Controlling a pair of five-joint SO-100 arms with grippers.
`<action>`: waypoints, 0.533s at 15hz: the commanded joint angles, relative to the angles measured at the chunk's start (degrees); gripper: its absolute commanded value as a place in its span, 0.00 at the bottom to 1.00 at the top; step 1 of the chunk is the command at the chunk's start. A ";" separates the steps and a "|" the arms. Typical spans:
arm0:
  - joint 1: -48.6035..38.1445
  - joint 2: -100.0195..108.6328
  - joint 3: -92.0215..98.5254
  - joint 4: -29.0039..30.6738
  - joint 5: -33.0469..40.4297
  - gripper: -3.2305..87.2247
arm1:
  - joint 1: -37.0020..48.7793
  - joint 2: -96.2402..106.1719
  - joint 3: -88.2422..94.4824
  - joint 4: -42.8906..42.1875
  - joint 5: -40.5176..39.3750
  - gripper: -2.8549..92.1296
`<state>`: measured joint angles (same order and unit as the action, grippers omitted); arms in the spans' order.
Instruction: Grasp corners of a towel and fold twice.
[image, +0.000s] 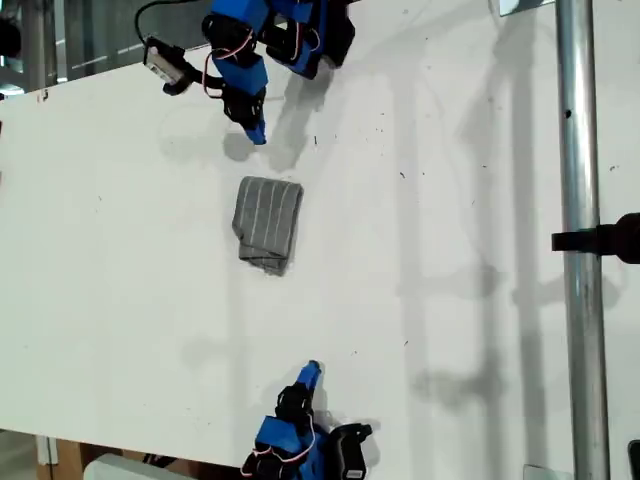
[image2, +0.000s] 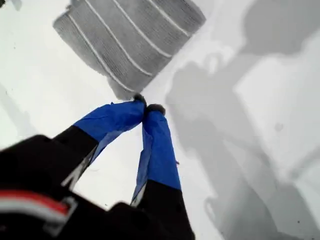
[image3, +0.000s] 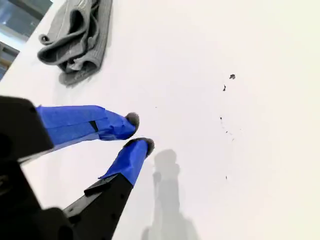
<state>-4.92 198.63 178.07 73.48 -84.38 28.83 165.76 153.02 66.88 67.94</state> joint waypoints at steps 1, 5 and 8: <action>2.11 0.35 0.62 0.44 3.34 0.10 | 0.53 16.61 7.73 7.65 5.63 0.03; 2.90 0.35 0.62 0.35 29.88 0.09 | -2.37 22.50 12.57 15.91 18.81 0.06; 2.55 0.35 0.62 0.35 29.53 0.09 | -3.16 22.41 12.48 17.05 18.28 0.06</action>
<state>-2.29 198.63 178.07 73.83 -55.55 26.19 188.09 166.03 83.32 85.78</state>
